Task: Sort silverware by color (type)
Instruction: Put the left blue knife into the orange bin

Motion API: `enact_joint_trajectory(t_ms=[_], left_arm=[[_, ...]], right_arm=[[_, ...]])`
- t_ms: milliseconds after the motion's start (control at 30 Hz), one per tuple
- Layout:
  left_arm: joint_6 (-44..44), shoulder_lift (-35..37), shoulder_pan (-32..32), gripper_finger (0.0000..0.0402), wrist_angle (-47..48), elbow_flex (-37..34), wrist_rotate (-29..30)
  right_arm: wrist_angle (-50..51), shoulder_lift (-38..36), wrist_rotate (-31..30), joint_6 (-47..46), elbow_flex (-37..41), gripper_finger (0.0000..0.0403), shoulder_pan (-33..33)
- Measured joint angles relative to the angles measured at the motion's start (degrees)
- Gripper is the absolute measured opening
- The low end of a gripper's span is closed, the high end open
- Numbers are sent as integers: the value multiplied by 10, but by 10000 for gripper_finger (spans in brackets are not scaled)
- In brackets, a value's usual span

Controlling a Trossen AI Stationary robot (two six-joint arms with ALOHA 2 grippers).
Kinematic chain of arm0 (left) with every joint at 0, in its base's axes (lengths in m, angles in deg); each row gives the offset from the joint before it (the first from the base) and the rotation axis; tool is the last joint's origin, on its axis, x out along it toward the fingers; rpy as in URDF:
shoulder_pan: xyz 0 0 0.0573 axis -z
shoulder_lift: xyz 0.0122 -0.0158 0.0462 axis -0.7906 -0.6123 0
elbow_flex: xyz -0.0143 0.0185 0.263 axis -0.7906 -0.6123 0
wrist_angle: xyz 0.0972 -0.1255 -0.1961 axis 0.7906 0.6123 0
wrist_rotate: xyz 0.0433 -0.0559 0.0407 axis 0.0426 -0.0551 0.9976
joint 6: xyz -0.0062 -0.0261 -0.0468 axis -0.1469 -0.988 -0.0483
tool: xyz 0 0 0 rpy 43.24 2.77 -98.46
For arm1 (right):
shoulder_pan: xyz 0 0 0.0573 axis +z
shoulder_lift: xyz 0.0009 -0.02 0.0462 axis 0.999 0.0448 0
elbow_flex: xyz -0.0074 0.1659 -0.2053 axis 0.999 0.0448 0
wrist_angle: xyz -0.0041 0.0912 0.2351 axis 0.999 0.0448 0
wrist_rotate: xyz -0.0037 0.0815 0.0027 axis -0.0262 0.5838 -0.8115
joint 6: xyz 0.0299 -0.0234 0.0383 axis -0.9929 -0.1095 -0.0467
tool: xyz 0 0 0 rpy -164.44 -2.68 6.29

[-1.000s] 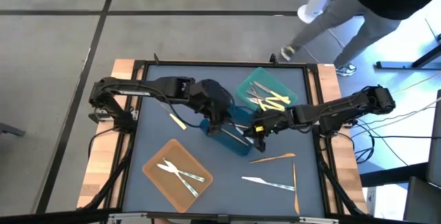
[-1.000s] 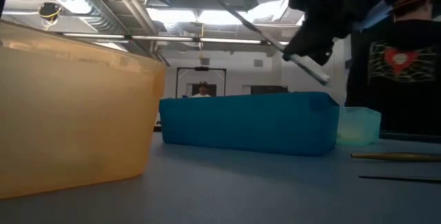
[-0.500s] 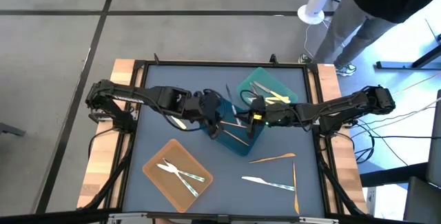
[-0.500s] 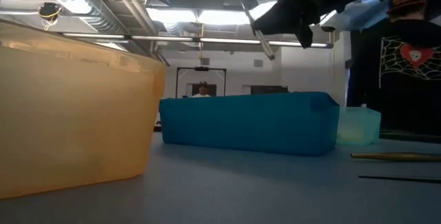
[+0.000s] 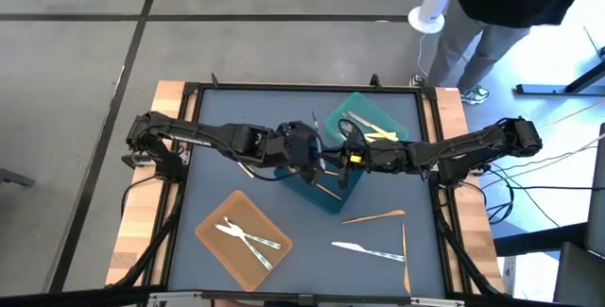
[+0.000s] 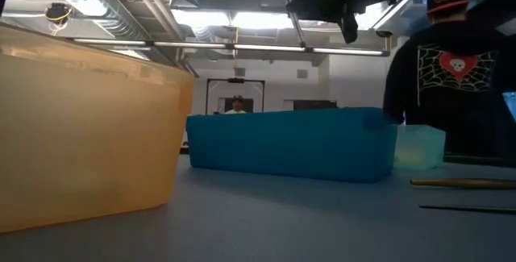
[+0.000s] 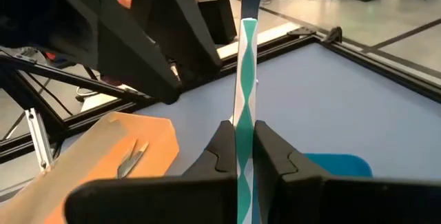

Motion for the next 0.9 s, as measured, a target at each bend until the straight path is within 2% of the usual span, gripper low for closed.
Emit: enact_joint_trajectory(t_ms=[333, 500, 900], left_arm=[[-31, 0, -2, 96, 6, 0, 23], [-59, 0, -5, 96, 10, 0, 31], [-60, 0, -5, 96, 20, 0, 34]], right_arm=[[-1, 0, 0, -3, 0, 5, 0], [-2, 0, 26, -4, 0, 5, 0], [-23, 0, 41, -5, 0, 5, 0]])
